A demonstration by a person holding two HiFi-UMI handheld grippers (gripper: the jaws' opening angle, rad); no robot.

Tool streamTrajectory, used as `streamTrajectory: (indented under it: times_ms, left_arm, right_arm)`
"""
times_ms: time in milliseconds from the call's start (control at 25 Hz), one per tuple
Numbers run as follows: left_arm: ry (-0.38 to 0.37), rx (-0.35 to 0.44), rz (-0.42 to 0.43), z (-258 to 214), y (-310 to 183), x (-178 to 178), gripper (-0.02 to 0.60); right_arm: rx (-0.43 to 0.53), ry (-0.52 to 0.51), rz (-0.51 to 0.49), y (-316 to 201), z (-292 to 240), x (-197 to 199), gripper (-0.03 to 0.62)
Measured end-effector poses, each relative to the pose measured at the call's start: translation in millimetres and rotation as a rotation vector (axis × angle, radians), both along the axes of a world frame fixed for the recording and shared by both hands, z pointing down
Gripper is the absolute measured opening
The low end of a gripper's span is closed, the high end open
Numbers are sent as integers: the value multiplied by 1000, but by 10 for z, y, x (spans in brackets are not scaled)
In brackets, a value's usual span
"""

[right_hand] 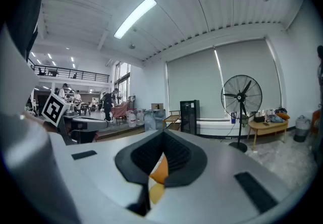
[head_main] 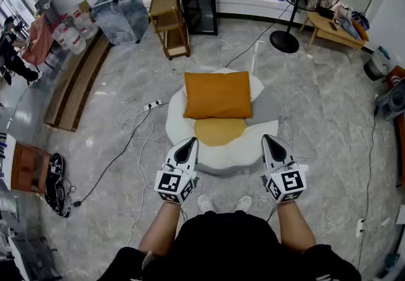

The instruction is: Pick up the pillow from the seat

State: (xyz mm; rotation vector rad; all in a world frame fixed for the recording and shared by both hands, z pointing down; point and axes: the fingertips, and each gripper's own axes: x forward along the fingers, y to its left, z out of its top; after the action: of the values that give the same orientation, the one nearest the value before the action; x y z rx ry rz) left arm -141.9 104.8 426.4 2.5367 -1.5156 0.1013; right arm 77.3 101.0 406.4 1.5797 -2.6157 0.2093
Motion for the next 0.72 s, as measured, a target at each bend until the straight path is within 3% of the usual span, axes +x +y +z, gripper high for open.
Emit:
streamTrajectory:
  times_ms: [320, 520, 640, 720]
  left_arm:
    - [-13, -6, -12, -5, -62, 171, 12]
    - [-24, -10, -30, -20, -79, 303, 12]
    - [-40, -8, -64, -5, -94, 352, 12]
    - [-45, -9, -92, 15, -116, 387, 27]
  right_arm:
    - [1, -4, -11, -98, 25, 158, 3]
    - [-14, -75, 10, -210, 39, 383, 5]
    - [-31, -106, -37, -224, 72, 452, 11]
    - [-52, -120, -92, -238, 112, 478, 200]
